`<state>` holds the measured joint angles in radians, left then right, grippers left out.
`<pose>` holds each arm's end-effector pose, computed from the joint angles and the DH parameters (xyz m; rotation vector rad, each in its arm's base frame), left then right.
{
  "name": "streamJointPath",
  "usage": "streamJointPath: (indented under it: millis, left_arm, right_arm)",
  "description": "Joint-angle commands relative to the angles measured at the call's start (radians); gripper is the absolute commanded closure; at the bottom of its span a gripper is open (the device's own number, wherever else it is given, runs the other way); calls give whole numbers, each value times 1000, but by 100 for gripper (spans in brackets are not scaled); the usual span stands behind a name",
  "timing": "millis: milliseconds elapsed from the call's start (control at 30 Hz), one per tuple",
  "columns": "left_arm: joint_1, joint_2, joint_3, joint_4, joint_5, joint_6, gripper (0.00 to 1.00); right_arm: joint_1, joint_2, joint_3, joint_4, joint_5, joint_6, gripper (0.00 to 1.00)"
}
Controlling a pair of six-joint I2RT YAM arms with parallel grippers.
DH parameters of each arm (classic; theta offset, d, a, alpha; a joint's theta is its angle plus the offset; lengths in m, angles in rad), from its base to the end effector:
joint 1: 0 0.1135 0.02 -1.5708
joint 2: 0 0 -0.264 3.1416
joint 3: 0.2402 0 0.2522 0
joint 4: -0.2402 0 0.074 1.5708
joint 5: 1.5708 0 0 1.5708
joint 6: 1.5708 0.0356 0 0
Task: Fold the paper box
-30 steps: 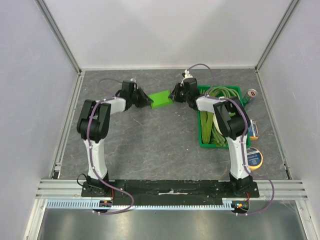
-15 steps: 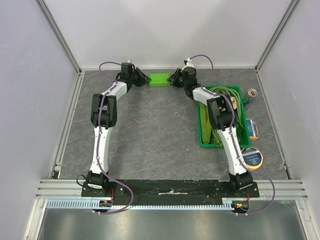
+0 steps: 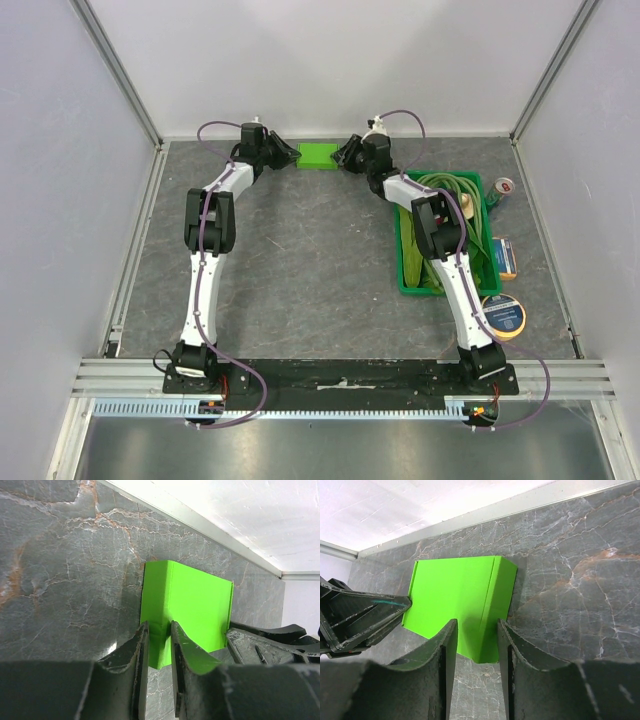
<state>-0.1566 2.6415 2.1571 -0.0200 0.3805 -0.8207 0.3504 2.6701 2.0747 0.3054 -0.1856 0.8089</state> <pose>0.5808 -0.1051 0.1274 -0.4754 2.1373 -0.9727 0.5576 0.2108 0.1145 0.3143 1.9474 0.9564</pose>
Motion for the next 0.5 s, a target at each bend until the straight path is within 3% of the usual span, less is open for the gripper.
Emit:
streamJointPath:
  millis: [0,67,200,300,400,467]
  left_arm:
    - [-58,14,24,34,152,-51,72]
    - [-55,-1,9,48,152,-51,69]
    - [-17,-47,0,26,144,-26,47]
    - [25,-131,-35,-32,135,21,36]
    - [66,-254,-68,-151,103,110,35]
    - [89,-355,-171,-184,58,147,35]
  right_arm:
    - [76,42,56,-20,-89,1,53]
    - [68,54,85,-41,-94,-7,49]
    - [61,28,90,-89,-68,-51,32]
    - [33,22,203,-247,-58,-94,20]
    - [1,-64,199,-399,-16,-172,18]
    - [-7,-223,69,-478,56,-224,16]
